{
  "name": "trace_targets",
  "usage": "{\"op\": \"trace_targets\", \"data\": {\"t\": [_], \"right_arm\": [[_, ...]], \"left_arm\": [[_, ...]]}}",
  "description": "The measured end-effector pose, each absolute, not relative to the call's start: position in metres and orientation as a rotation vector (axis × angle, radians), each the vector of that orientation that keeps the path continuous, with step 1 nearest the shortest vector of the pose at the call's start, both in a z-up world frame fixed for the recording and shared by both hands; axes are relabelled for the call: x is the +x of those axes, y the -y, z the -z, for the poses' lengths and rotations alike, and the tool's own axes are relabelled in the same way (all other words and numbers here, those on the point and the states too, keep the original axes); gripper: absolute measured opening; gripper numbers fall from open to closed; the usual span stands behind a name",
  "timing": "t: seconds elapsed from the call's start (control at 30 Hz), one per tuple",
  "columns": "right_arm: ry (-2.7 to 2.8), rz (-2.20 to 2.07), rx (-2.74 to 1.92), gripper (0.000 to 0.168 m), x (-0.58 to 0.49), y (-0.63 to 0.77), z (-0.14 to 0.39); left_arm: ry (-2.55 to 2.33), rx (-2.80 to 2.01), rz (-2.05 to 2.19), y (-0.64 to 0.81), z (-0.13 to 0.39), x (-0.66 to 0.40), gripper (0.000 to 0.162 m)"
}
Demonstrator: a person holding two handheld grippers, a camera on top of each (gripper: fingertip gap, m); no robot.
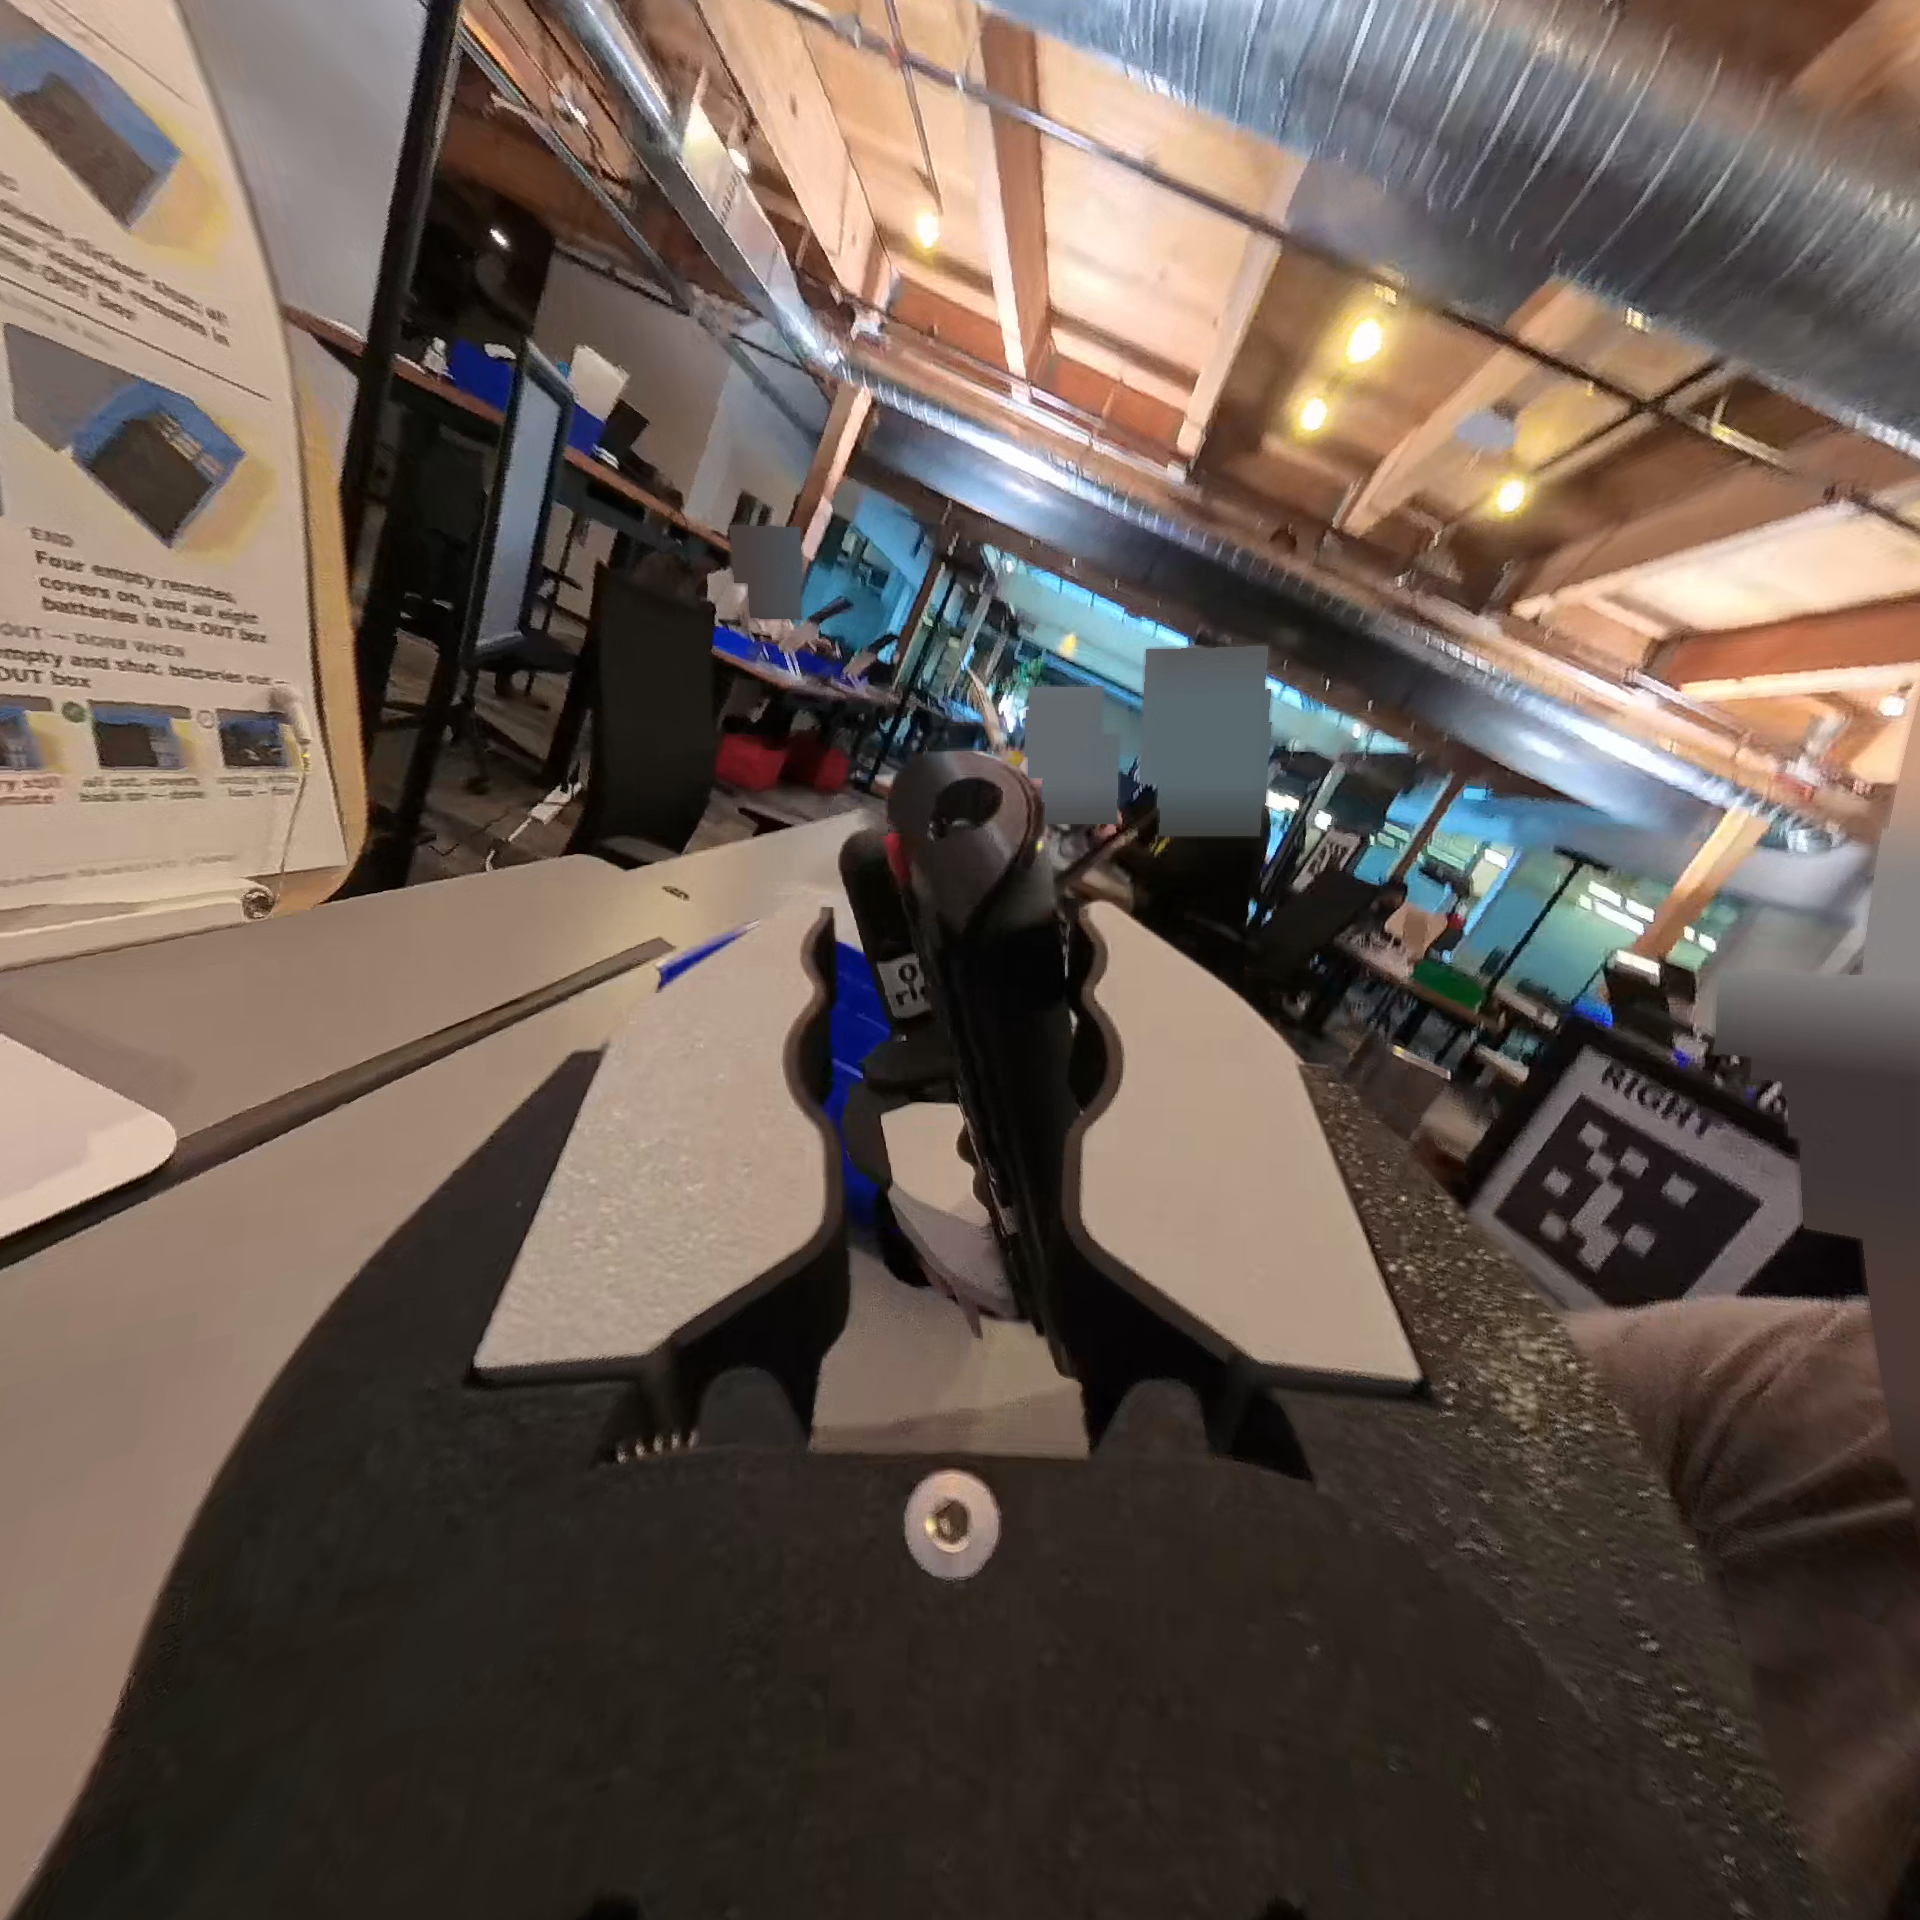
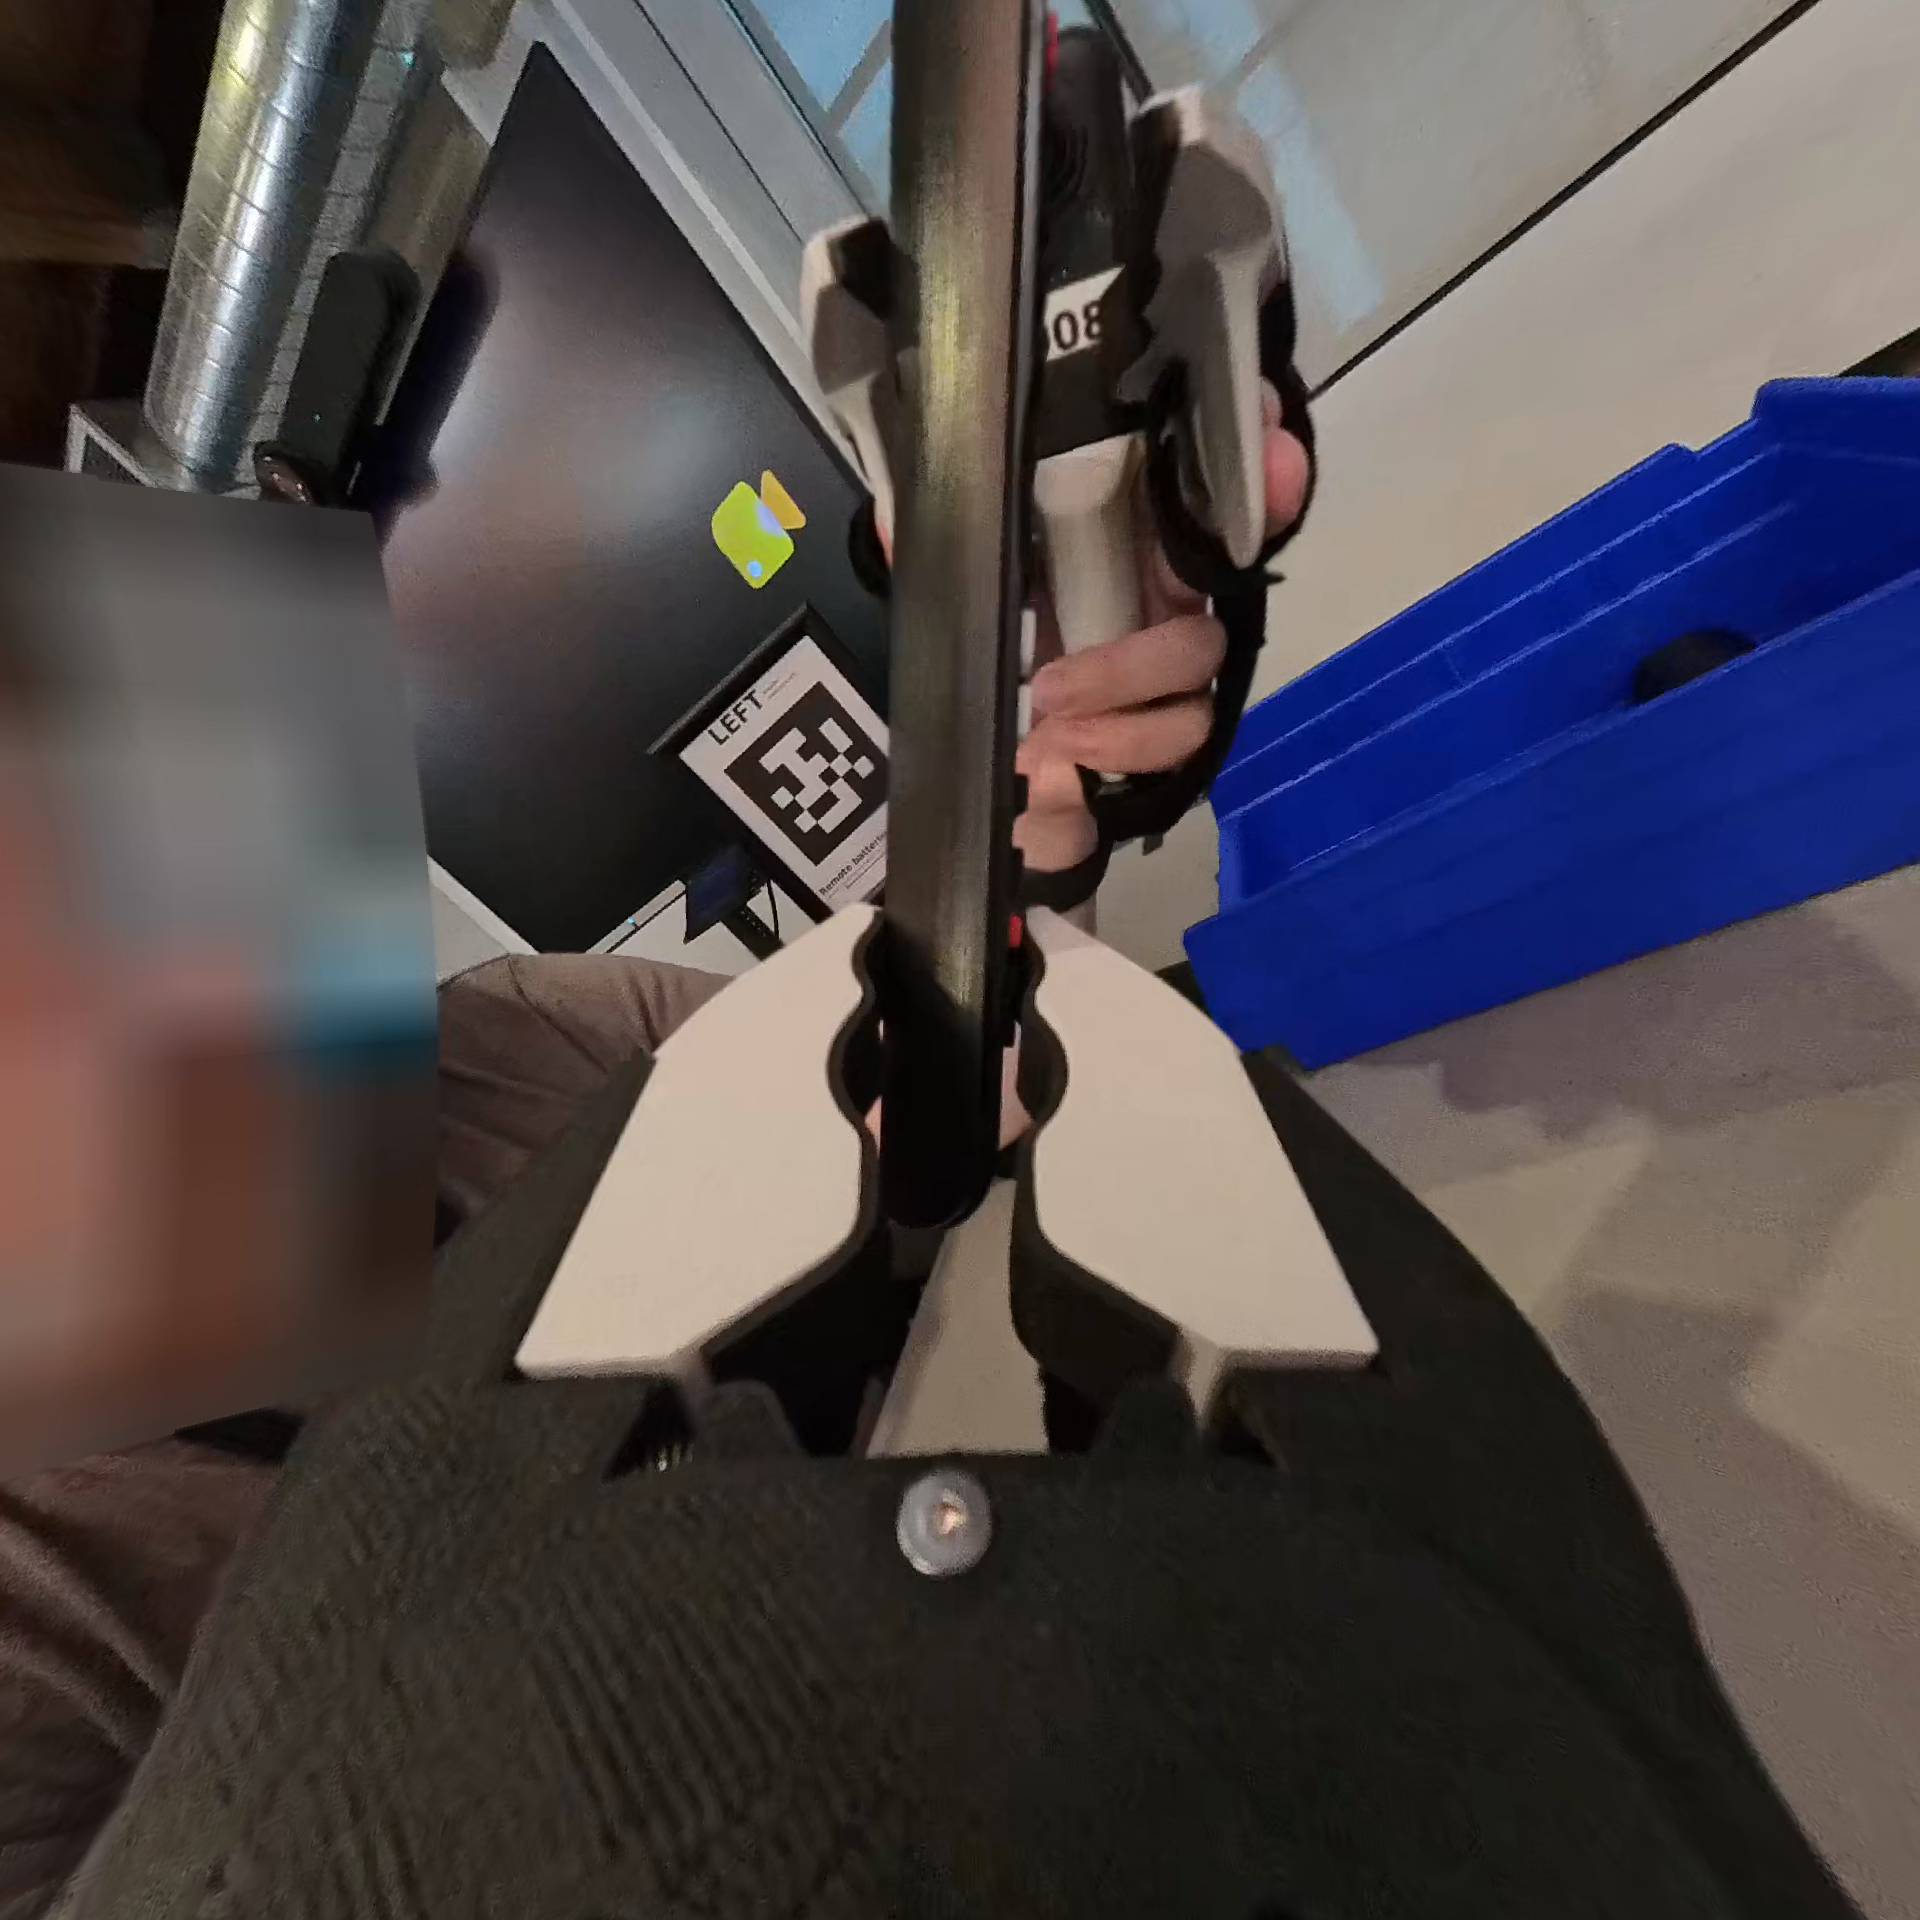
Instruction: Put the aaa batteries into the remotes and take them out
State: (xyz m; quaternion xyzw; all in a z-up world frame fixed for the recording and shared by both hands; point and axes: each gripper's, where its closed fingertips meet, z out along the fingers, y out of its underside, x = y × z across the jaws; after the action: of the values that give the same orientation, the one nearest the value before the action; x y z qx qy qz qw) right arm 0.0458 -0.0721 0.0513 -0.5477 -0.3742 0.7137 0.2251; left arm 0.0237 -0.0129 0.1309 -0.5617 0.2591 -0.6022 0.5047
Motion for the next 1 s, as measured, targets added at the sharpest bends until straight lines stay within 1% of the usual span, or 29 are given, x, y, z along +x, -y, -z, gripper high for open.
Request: {"op": "trace_targets", "data": {"t": [0.07,0.23,0.33,0.4,0.53,0.67,0.7,0.73,0.77,0.97,1.0], "right_arm": [[1.066,-1.897,-1.53,0.022,0.047,0.069,-0.047],[1.14,-1.747,-1.616,0.022,0.056,0.067,-0.038],[1.147,-1.755,-1.651,0.023,0.063,0.069,-0.039],[1.13,-1.773,-1.652,0.023,0.066,0.068,-0.041],[1.102,-1.837,-1.601,0.023,0.072,0.067,-0.049],[1.124,-1.83,-1.598,0.023,0.079,0.069,-0.051],[1.123,-1.831,-1.593,0.023,0.081,0.069,-0.053],[1.116,-1.84,-1.583,0.023,0.083,0.069,-0.055],[1.107,-1.854,-1.569,0.023,0.085,0.069,-0.058],[1.061,-1.877,-1.521,0.022,0.096,0.067,-0.071],[1.053,-1.88,-1.514,0.022,0.098,0.066,-0.073]], "left_arm": [[-0.701,-1.361,1.447,0.02,-0.13,0.024,0.028],[-0.781,-1.408,1.419,0.023,-0.12,0.026,0.026],[-0.85,-1.437,1.402,0.027,-0.113,0.029,0.027],[-0.942,-1.478,1.409,0.037,-0.105,0.032,0.037],[-1.066,-1.414,1.355,0.048,-0.1,0.036,0.04],[-1.156,-1.405,1.227,0.048,-0.089,0.04,0.052],[-1.187,-1.398,1.214,0.051,-0.087,0.04,0.051],[-1.216,-1.394,1.199,0.052,-0.084,0.041,0.044],[-1.229,-1.392,1.168,0.051,-0.083,0.041,0.042],[-1.162,-1.177,0.952,0.042,-0.105,0.037,0.039],[-1.129,-1.151,0.933,0.041,-0.11,0.034,0.042]]}}
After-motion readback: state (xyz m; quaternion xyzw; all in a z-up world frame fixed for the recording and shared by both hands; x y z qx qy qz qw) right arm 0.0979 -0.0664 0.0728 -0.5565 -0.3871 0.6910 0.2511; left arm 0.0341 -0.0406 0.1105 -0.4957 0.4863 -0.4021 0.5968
